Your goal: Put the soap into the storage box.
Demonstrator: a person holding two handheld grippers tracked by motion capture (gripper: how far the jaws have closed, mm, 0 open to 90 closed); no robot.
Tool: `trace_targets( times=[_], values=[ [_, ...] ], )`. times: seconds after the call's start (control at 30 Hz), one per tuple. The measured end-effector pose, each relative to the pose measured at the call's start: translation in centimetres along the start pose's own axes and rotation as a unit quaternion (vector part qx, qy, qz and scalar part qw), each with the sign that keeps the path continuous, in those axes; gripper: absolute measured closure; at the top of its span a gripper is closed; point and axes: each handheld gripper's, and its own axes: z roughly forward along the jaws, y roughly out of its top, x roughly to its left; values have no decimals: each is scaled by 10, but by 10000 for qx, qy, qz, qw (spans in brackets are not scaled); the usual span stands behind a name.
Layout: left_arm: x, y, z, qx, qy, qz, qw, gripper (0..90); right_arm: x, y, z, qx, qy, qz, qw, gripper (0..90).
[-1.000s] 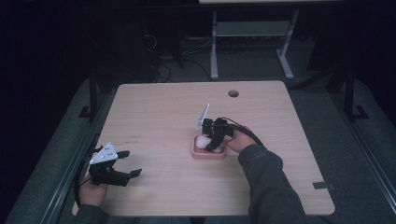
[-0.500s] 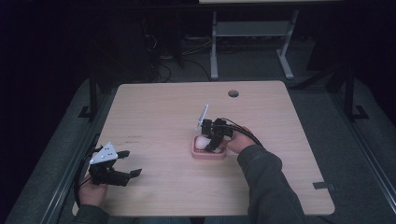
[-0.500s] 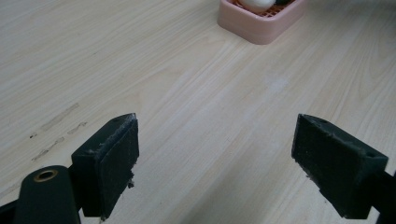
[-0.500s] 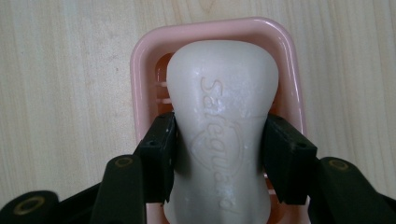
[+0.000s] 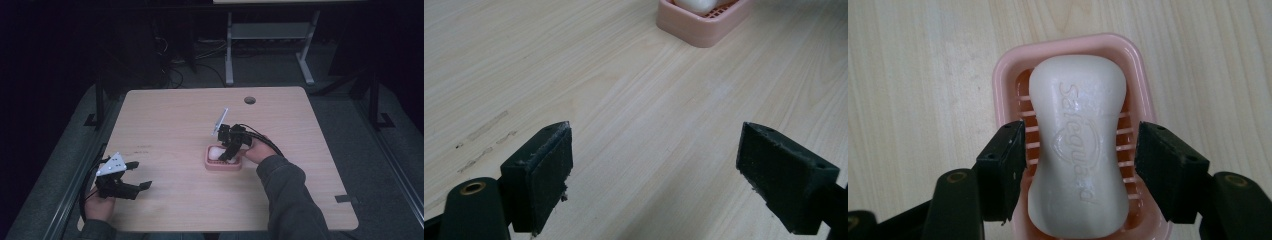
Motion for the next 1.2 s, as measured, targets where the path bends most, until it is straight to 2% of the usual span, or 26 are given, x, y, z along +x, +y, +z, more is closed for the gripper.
trace_targets(
  times=[0.23, 0.63, 0.9, 1.2],
  values=[
    [-1, 0, 0, 0, -4, -17, 10000, 148, 1, -4, -8, -79, -77, 76, 9999, 322],
    [-1, 0, 0, 18, 1, -2, 10000, 148, 3, -19, -18, -336, -156, 211, 9991, 321],
    [0, 0, 0, 20, 7, -2, 10000, 148, 4, -26, -23, -360, -160, 302, 9988, 308],
    [-1, -1, 0, 21, 15, -14, 10000, 148, 8, -32, -35, -449, -269, 304, 9982, 299]
  ],
)
